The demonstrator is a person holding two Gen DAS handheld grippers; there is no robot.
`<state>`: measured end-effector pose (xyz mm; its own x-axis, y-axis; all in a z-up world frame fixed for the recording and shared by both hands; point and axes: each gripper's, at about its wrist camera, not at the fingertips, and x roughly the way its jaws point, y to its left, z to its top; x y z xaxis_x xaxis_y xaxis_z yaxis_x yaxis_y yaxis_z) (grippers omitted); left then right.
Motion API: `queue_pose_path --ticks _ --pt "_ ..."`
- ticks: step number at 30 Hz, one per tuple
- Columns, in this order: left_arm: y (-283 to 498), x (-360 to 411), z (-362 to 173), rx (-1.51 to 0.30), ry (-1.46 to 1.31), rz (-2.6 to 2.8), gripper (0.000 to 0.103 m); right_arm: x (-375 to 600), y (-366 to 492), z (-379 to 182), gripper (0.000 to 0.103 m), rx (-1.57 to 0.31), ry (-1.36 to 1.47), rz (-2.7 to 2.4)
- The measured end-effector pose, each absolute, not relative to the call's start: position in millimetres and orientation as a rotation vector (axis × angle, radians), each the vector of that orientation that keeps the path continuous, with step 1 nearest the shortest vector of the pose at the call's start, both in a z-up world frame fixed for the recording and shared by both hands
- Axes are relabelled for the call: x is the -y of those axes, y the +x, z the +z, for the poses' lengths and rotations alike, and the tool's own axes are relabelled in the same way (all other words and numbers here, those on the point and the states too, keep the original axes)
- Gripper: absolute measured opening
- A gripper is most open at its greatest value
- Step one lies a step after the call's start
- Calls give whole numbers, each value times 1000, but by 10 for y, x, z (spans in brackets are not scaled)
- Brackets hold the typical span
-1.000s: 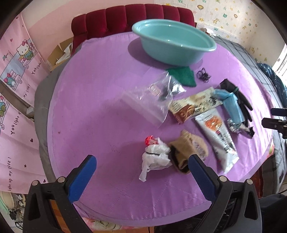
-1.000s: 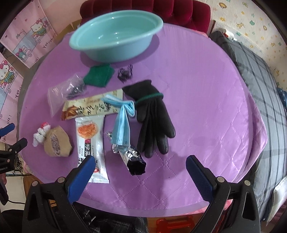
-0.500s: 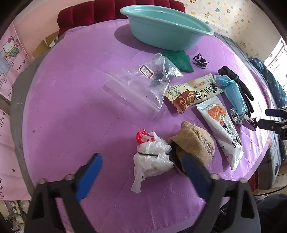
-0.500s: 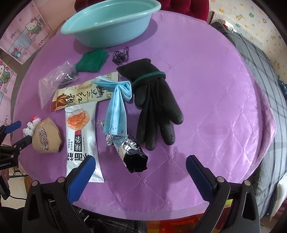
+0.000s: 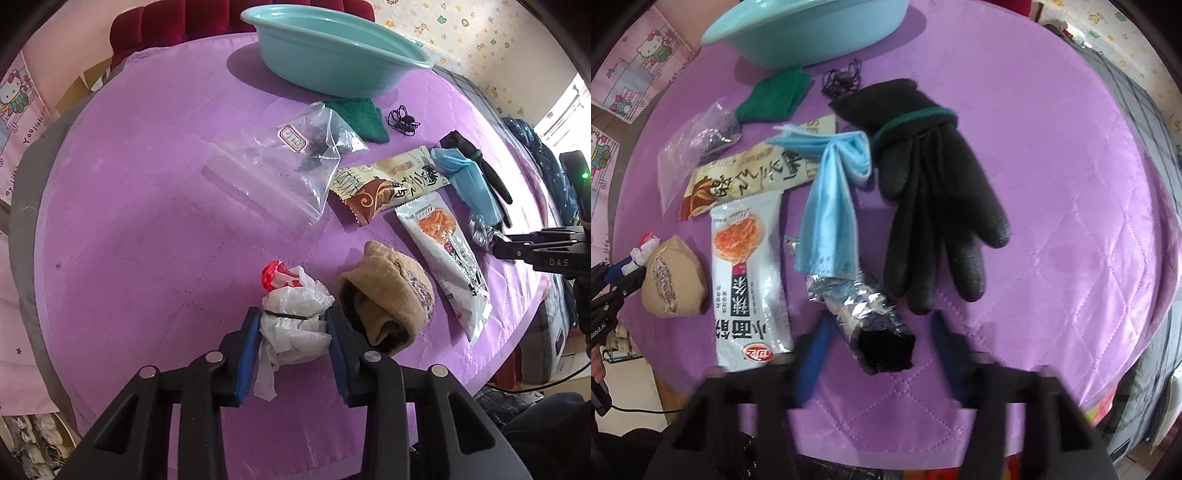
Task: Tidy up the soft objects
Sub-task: 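Grasp the white tissue with the left tool while the right tool grasps the foil-wrapped item, then carry the tissue and foil item into the teal basin with both tools and release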
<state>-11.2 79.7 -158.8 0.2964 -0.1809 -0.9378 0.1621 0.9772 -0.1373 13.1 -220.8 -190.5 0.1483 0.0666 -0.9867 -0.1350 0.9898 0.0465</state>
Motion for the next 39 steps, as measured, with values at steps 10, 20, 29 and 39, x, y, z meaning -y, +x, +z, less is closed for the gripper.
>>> queue_pose_path --ticks 10,20,29,39 --pt "-140 -717 -1393 -1210 2 -222 38 2159 -51 -1778 17 -1395 -40 221" --pt "-217 -619 -1144 -1155 27 -225 38 2084 -172 -1422 17 -1323 -83 241" --pt "-204 -518 -954 -1111 45 -236 38 2117 -110 -1210 17 -1249 -110 243" --pt "17 -439 -695 -1053 49 -238 38 2088 48 -995 17 -1186 -126 229"
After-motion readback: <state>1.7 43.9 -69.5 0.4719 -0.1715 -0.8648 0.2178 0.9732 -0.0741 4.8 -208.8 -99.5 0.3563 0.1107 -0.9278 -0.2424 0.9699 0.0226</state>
